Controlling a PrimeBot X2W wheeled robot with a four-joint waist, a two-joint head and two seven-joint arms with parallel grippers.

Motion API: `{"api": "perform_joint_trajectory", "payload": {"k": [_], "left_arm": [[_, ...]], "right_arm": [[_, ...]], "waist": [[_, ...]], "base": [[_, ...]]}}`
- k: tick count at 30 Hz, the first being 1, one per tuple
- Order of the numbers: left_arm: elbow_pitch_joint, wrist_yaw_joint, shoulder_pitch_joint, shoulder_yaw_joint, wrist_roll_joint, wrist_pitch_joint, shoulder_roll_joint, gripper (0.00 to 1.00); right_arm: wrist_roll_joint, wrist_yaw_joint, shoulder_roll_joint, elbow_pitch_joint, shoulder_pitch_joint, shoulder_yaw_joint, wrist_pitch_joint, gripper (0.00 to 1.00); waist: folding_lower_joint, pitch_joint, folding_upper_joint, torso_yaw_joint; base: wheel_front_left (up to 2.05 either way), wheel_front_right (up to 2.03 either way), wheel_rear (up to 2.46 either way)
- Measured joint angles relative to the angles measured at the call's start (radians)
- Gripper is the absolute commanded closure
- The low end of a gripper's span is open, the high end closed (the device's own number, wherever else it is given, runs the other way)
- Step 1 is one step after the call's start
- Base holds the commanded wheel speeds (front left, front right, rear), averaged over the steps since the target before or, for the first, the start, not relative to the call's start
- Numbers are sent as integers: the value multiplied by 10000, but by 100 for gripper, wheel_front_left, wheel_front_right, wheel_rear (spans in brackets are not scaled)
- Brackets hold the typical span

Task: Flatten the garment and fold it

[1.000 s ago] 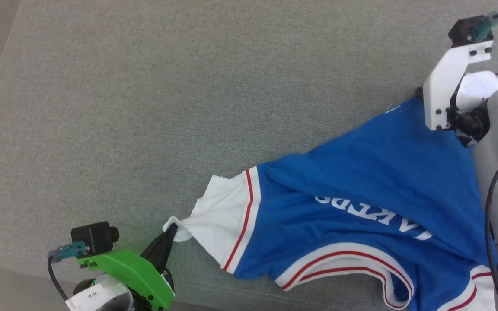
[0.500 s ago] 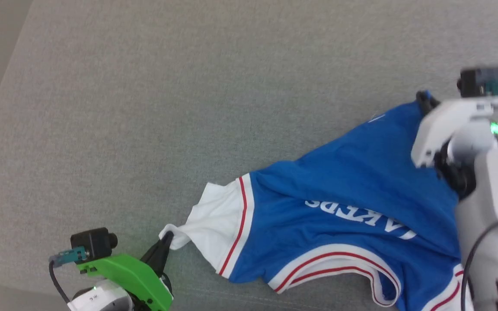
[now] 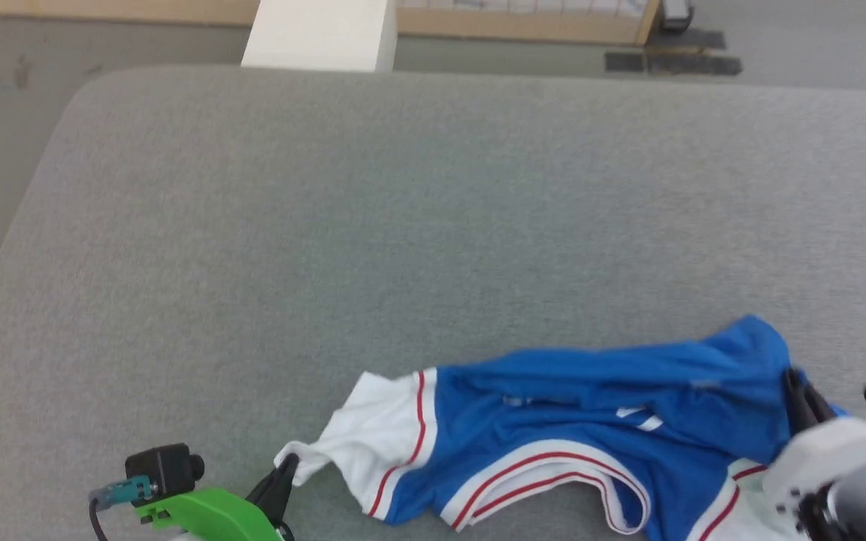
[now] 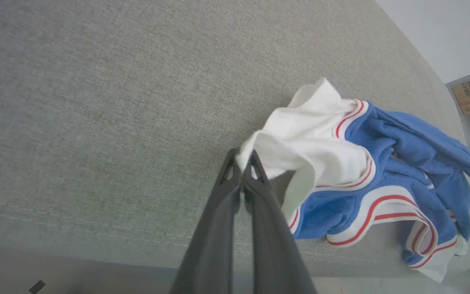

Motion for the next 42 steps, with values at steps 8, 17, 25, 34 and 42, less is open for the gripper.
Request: {"api": "perform_joint_trajectory", "payload": {"k": [8, 17, 25, 34, 42], "left_arm": [[-119, -50, 157, -12, 2, -125, 128, 100], [-219, -370, -1481, 221, 203, -531, 422, 100], [449, -458, -4974, 698, -479, -330, 251, 100], [1666, -226, -10125, 965, -190, -414, 351, 100], [2713, 161, -14475, 1104, 784, -1492, 495, 100]], "right_arm": [[485, 0, 13, -1007, 1189, -8, 545, 100], [-98, 0, -82, -2052, 384, 692, 1841, 100], [0, 0, -1313, -1975, -3097, 1852, 3078, 100], [15, 0, -1559, -602, -8069, 2079, 3396, 100], [-805, 0, -1336, 867, -11624, 1703, 2406, 100]], "waist": [[0, -595, 0, -556], [0, -716, 0, -971], [0, -24, 0, -1101], [0, 1502, 0, -1282], [3, 3128, 0, -1474]], "base": [[0, 0, 0], [0, 0, 0], [0, 0, 0], [0, 0, 0], [0, 0, 0]]}}
